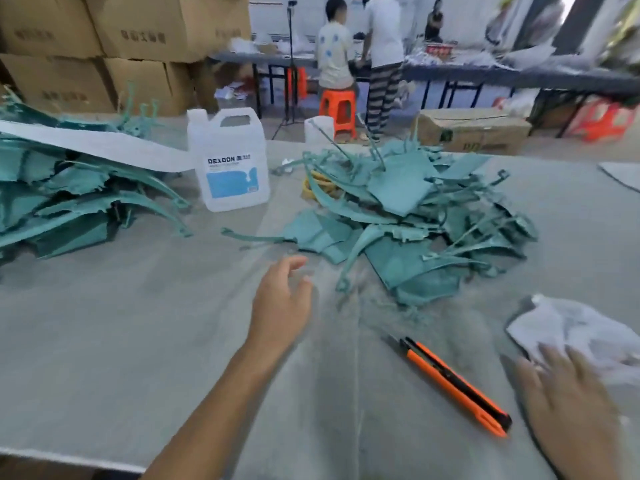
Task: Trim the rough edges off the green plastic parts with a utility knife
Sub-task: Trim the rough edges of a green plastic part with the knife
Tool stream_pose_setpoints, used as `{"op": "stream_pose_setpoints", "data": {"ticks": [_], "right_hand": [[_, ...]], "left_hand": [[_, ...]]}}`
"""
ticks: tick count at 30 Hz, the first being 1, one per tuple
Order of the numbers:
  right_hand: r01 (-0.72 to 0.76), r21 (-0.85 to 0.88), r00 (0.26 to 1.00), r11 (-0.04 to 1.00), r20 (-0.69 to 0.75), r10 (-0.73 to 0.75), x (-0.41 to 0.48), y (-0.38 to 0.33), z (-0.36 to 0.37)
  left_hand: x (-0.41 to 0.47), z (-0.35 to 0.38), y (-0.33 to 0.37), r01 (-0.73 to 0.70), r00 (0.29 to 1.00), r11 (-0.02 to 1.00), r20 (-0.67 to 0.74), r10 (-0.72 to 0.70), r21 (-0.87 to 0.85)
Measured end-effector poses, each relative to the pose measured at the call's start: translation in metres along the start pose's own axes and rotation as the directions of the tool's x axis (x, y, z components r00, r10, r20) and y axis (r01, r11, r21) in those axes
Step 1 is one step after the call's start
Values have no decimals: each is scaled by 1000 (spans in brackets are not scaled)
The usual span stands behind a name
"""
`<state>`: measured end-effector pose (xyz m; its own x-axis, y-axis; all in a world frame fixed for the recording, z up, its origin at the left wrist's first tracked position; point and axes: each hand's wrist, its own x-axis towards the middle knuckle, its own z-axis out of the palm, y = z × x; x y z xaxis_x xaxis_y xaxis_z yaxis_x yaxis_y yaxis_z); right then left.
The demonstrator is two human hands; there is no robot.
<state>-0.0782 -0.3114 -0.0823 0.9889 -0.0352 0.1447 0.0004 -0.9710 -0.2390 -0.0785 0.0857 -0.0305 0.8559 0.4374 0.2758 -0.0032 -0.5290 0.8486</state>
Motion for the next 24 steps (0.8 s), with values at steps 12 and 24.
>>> {"op": "stream_pose_setpoints", "data": {"ticks": [12, 24], "right_hand": [[16, 275, 865, 961, -487, 125, -16, -36, -2], [210, 54, 976, 976, -79, -205, -35, -91, 17]], "left_hand": [[51, 88, 11, -69, 946, 970, 324, -10, 231], [3, -26, 42, -101, 993, 944, 18, 113, -313]]}}
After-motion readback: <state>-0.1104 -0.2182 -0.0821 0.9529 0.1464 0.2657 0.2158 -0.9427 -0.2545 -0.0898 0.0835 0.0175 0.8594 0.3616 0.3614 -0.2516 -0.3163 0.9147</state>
